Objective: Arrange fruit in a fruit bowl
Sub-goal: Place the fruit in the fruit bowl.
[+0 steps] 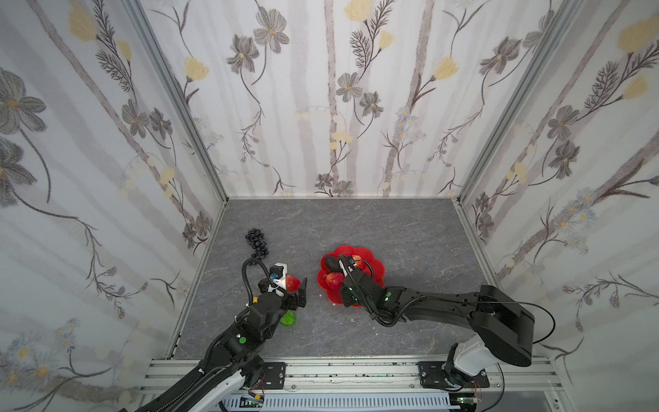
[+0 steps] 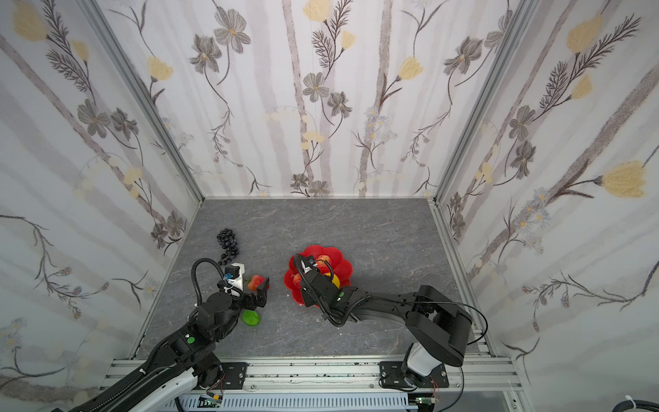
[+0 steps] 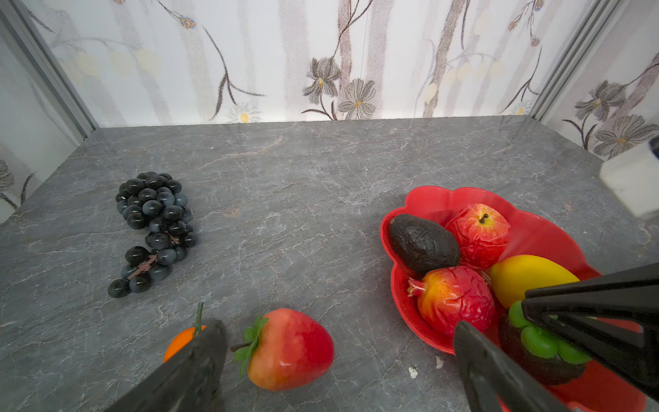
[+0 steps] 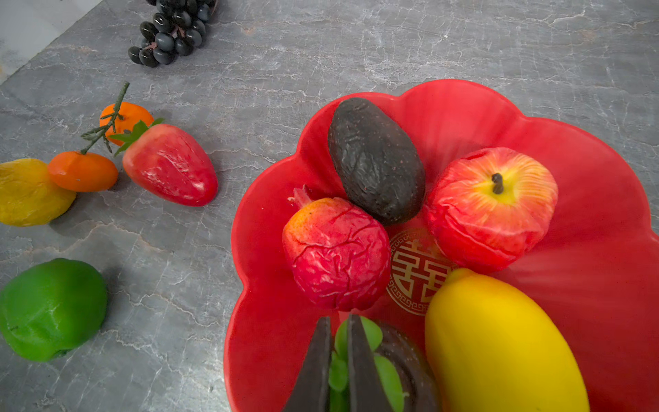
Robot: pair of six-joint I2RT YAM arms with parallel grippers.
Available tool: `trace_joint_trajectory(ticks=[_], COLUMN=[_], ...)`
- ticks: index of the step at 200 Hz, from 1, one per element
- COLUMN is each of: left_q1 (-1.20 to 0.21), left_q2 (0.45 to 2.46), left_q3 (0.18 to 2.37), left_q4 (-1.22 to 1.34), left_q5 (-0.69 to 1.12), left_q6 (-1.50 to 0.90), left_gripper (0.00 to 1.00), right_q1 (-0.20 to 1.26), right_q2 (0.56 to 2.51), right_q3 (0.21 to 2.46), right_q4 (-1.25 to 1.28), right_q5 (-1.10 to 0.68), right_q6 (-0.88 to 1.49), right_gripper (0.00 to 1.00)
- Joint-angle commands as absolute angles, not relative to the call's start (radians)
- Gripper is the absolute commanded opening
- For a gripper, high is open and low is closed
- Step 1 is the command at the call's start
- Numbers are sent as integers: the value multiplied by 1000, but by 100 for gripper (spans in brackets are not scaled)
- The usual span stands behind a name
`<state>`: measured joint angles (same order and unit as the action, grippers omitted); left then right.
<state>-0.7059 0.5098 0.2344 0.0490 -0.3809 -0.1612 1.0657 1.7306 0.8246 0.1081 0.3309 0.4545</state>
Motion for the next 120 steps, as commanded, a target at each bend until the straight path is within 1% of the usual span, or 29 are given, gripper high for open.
trace_joint_trajectory(ticks=[1,32,120], left_q1=[-703,-703,-701], left_q2=[511,511,518], left_q3=[230,227,226], left_q4=[93,102,103], left_q5=[-373,-368,-374], left_q6=[-166,-168,-163], left_gripper=[100,100,100], right_q1=[1068,1067,1068], right_q2=[1743,1746,1685], right_q3=[813,790,758], right_q4=[172,198,209], right_q5=[366,376,404], right_q6=[494,515,512], right_gripper=[0,6,27])
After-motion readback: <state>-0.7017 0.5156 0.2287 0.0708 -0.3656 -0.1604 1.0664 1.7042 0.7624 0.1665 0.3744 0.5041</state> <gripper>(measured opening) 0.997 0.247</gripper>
